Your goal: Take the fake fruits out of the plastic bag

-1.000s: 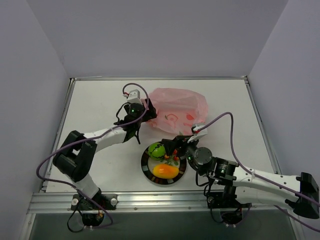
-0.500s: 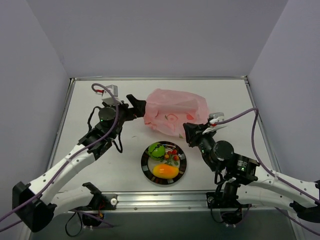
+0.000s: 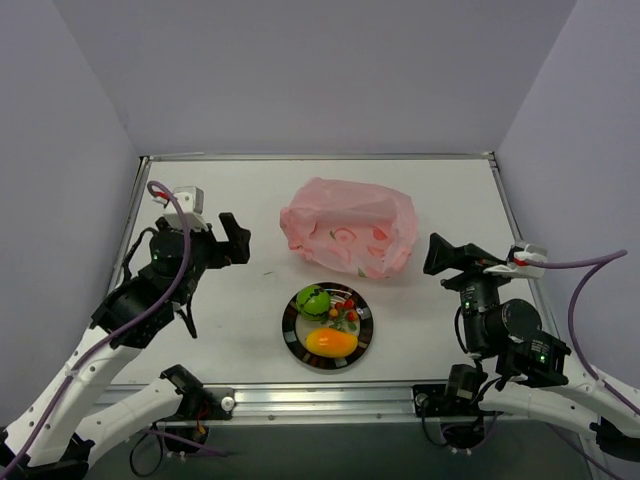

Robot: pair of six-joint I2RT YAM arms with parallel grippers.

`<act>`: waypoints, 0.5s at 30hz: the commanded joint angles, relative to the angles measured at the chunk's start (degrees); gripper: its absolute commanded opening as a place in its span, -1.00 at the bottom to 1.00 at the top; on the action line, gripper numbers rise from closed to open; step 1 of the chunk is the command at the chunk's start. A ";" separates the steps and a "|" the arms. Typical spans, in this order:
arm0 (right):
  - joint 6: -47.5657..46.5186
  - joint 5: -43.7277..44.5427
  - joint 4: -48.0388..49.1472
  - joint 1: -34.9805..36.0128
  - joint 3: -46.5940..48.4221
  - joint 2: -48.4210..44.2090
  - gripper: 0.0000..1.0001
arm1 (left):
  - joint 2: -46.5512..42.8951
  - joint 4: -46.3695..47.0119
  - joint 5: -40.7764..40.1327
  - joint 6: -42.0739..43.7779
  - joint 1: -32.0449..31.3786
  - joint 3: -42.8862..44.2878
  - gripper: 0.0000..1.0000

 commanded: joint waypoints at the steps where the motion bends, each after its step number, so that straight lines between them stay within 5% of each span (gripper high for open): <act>1: -0.28 8.73 0.37 -0.34 -1.87 -1.29 0.55 | -3.60 -4.77 -1.31 5.87 0.02 1.99 0.88; 15: 0.42 10.31 0.28 -0.43 -2.40 1.60 0.57 | -4.93 -2.13 2.29 7.82 0.63 0.66 0.88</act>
